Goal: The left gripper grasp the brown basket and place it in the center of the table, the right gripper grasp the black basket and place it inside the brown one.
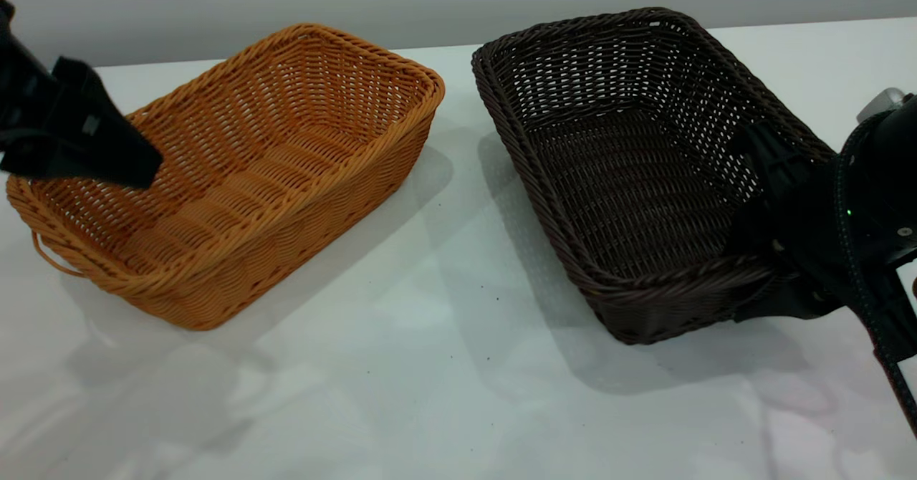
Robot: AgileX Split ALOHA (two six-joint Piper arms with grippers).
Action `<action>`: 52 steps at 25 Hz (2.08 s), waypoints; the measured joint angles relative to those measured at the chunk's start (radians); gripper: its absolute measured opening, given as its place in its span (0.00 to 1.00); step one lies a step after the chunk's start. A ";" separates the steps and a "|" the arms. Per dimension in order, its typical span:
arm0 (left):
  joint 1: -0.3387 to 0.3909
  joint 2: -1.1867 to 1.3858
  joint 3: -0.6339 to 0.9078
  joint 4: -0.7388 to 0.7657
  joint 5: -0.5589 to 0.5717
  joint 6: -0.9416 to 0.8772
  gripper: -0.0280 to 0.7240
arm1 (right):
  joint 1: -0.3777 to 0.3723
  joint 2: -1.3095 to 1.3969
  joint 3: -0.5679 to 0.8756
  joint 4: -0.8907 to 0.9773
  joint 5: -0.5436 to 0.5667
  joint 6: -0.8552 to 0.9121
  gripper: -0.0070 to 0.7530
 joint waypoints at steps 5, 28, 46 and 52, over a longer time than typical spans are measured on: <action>0.000 0.035 0.000 -0.001 -0.048 0.032 0.56 | -0.001 -0.011 0.000 0.000 -0.054 0.012 0.31; -0.142 0.354 -0.174 -0.023 -0.136 0.102 0.56 | -0.012 -0.150 -0.114 0.002 -0.175 -0.228 0.17; -0.155 0.568 -0.284 -0.023 -0.170 0.102 0.42 | -0.012 -0.150 -0.127 0.002 -0.158 -0.263 0.17; -0.200 0.593 -0.288 -0.016 -0.170 0.154 0.20 | -0.012 -0.151 -0.216 0.002 -0.128 -0.341 0.17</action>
